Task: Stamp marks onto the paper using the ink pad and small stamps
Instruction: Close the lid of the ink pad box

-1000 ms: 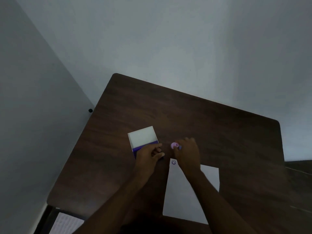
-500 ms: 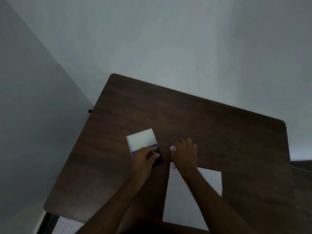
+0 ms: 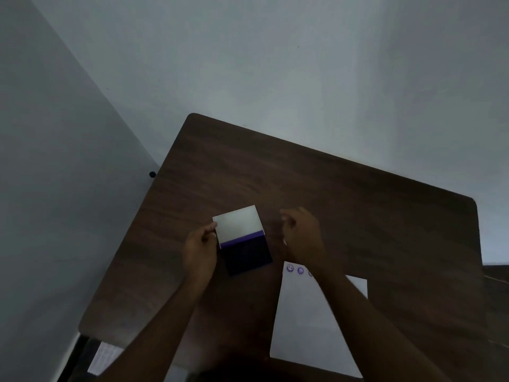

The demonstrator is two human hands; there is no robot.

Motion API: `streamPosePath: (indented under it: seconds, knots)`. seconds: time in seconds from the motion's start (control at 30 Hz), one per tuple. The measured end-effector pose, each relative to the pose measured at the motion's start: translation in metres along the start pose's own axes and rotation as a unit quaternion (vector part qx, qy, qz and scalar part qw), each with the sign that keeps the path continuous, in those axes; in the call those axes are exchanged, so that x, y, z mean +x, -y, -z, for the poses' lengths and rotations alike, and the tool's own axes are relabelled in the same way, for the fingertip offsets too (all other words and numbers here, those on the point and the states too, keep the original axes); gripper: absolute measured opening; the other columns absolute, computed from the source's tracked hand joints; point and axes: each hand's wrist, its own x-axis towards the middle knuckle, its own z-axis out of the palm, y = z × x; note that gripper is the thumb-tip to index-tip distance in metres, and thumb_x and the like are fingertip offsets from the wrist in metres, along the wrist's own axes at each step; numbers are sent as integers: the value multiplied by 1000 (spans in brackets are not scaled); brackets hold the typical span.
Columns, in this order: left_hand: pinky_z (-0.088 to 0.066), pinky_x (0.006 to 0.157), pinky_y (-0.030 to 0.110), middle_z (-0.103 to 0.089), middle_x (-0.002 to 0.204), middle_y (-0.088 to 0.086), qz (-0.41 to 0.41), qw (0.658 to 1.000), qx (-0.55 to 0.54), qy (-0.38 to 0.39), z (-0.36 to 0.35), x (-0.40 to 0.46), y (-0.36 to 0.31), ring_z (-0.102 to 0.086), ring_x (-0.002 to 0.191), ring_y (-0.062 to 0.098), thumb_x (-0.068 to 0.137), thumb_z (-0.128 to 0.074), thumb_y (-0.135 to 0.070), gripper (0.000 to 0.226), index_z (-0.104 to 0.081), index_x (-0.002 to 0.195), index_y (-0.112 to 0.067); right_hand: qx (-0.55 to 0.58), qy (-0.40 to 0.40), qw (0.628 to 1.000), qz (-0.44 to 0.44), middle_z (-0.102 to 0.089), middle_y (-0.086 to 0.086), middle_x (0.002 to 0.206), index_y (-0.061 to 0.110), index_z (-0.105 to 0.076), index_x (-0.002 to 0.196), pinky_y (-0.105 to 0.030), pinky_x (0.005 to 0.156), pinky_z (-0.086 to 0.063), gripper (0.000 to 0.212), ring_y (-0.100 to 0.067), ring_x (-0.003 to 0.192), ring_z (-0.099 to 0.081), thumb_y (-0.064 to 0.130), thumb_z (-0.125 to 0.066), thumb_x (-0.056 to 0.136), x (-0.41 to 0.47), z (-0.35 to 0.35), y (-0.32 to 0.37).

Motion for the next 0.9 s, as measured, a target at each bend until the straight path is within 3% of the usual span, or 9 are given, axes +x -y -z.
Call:
streamPosePath:
  seconds: [0.1, 0.17, 0.27, 0.33, 0.43, 0.53, 0.9]
  knots:
    - [-48, 99, 36, -61, 127, -1, 60, 996, -66, -17, 1, 11, -7, -56, 116, 13, 94, -49, -9, 35, -59, 126, -17, 46, 61, 997, -26, -62, -12, 117, 7, -60, 120, -37, 94, -50, 28, -22, 107, -59, 8, -51, 93, 17, -4, 23]
    - [-49, 97, 36, -61, 125, 1, 100, 987, -122, -7, 0, 15, -14, -58, 112, 15, 93, -49, -6, 36, -56, 128, -13, 47, 102, 992, -51, -60, -11, 112, 3, -58, 119, -26, 76, -51, 28, -20, 98, -59, 8, -49, 93, 24, -3, 36]
    - [-51, 85, 29, -62, 118, 3, 118, 980, -159, 14, -2, 16, -24, -59, 101, 15, 94, -47, -3, 38, -52, 131, -8, 2, 108, 994, -29, -59, -15, 122, -3, -55, 122, -20, 84, -40, 32, -24, 112, -56, 2, -47, 91, 35, -5, 41]
    - [-52, 88, 32, -62, 121, 5, 124, 979, -161, 19, -3, 19, -22, -59, 104, 16, 95, -46, -3, 39, -49, 133, -7, -1, 107, 994, -31, -58, -16, 126, -2, -55, 123, -18, 86, -36, 32, -24, 115, -55, 5, -49, 92, 40, -10, 42]
    - [-52, 94, 37, -62, 125, 8, 137, 974, -179, 25, -4, 21, -19, -60, 108, 18, 94, -48, -4, 40, -49, 134, -7, 35, 104, 992, -53, -64, -17, 114, -1, -61, 114, -31, 93, -49, 26, -26, 104, -61, 4, -48, 92, 44, -14, 42]
    - [-51, 80, 23, -63, 122, 5, 123, 975, -187, 14, -2, 17, -24, -61, 106, 15, 95, -48, -7, 36, -52, 131, -8, 61, 102, 990, -73, -66, -18, 109, -1, -61, 113, -44, 90, -53, 25, -29, 98, -64, 6, -49, 92, 44, -13, 43]
    - [-50, 69, 19, -70, 100, -1, 78, 979, -188, 2, 16, -10, -28, -66, 91, 8, 93, -51, -6, 27, -64, 114, -15, 70, 64, 994, -46, -68, -10, 105, 8, -63, 110, -41, 84, -56, 21, -23, 94, -66, 11, -51, 92, 9, 4, 36]
